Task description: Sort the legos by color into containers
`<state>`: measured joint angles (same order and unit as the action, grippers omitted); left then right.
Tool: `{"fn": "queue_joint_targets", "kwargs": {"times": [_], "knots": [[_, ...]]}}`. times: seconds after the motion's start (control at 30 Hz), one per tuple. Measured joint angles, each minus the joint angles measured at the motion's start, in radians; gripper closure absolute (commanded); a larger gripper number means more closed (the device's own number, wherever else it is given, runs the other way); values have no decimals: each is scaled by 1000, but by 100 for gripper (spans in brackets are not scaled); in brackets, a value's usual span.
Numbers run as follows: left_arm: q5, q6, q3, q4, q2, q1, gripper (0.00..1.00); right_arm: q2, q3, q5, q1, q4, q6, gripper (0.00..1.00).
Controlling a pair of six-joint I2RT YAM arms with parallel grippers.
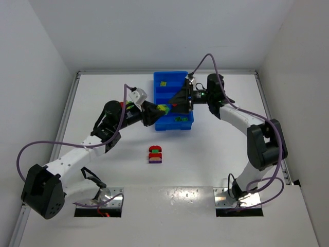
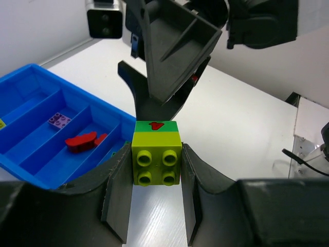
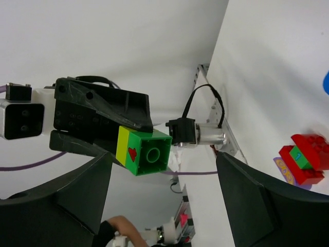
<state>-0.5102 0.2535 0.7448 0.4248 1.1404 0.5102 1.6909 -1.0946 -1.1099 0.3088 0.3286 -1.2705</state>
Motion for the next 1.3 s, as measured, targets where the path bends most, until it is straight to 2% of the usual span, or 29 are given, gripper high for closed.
{"fn": "queue_joint_targets", "kwargs": {"times": [0.17, 0.33, 0.4, 0.43, 0.5, 0.53, 0.57, 0.83, 0.87, 1.0, 1.03, 1.13, 1.3], "knots": [[-2, -1, -11, 34, -6, 0, 100, 49, -26, -42, 27, 66, -63, 20], [-2, -5, -15, 49, -6, 0, 100, 85, -49, -72, 50, 113, -105, 32], [2, -10, -15, 53, -6, 0, 100, 93, -52, -80, 55, 138, -124, 50], [2, -14, -16, 47, -6, 0, 100, 94, -55, -84, 56, 149, -134, 69], [9, -21, -21, 35, -6, 0, 100, 94, -63, -94, 56, 177, -148, 93], [11, -23, -23, 42, -6, 0, 100, 95, -64, -90, 53, 187, -149, 100], [15, -31, -24, 35, -11, 0, 100, 97, -68, -87, 45, 194, -156, 100], [44, -64, -32, 35, -19, 2, 100, 98, -68, -81, 34, 206, -171, 100], [47, -66, -38, 40, -23, 2, 100, 98, -68, -82, 32, 206, -171, 97], [63, -70, -54, 40, -40, 6, 100, 98, -69, -89, 26, 173, -172, 29], [70, -69, -55, 40, -43, 6, 100, 98, -69, -90, 19, 159, -169, 24], [81, -61, -56, 48, -43, 6, 100, 98, -63, -100, 0, 158, -182, 18], [56, 11, -56, 100, -42, -4, 100, 98, -44, -129, -7, 182, -214, 18]]}}
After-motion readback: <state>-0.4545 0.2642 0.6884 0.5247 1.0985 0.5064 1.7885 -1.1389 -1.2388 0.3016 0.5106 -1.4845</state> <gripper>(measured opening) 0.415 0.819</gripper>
